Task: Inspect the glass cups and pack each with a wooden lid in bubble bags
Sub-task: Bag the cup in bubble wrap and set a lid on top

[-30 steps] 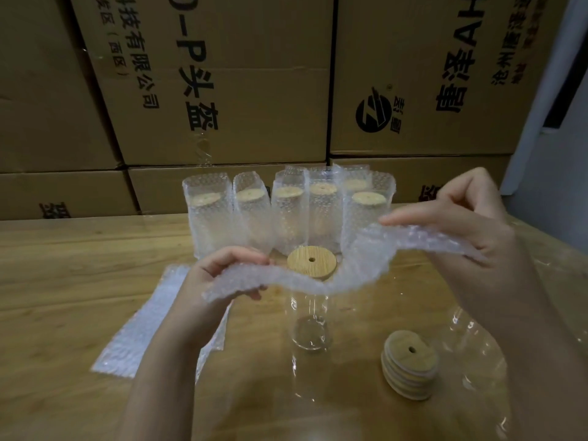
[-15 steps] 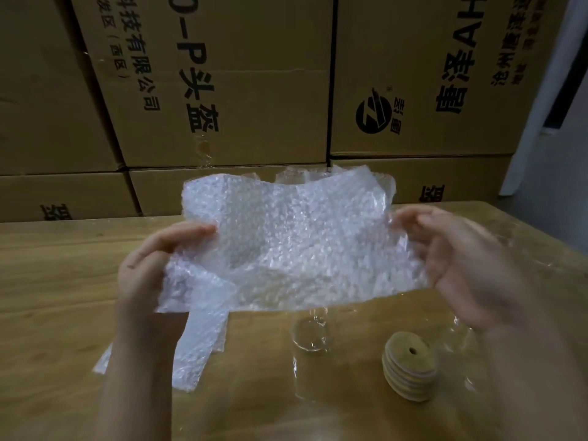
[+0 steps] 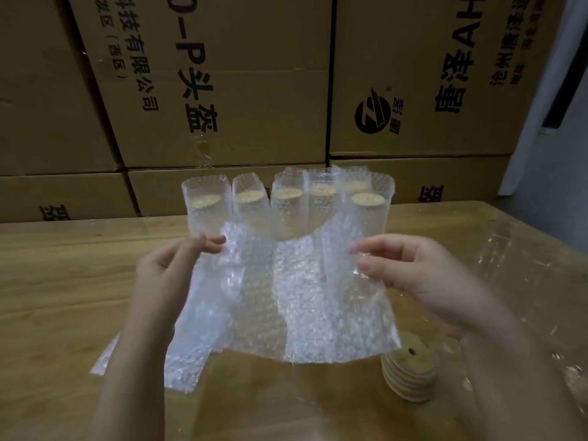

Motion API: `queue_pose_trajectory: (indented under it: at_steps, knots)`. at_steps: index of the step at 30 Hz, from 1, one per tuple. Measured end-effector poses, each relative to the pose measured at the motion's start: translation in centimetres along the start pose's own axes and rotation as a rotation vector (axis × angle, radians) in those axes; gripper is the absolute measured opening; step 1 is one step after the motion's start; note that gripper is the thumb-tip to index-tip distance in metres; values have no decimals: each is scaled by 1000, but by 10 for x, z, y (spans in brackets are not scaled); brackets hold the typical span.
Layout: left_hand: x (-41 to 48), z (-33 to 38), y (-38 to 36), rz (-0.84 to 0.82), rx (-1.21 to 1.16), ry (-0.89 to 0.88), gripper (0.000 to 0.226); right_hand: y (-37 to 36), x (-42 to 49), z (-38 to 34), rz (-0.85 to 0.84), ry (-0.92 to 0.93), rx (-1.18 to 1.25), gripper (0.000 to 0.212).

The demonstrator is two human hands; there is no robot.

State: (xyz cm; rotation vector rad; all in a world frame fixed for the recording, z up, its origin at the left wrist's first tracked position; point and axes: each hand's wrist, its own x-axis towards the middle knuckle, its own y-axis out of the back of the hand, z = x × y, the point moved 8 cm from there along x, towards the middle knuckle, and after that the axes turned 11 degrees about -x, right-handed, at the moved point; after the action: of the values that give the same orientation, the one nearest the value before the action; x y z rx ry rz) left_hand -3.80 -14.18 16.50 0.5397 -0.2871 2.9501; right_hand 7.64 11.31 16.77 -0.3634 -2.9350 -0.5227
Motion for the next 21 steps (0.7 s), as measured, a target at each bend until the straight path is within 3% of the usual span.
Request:
queue_pose_trajectory:
  at_steps: [3,9,13,21]
  knots:
    - [-8,7,-10,8,207,-52,20,-10,4,-2,83,54,-118,11]
    - [-37,14,-75,-425,293,18,46,-45,0,-17,207,244,-162,11]
    - [-41,25,-79,-370,266,-68,38,-62,-5,-24,158,315,-54,12]
    - [-37,27,-73,-309,298,-95,13,-71,-3,-24,29,287,157,6]
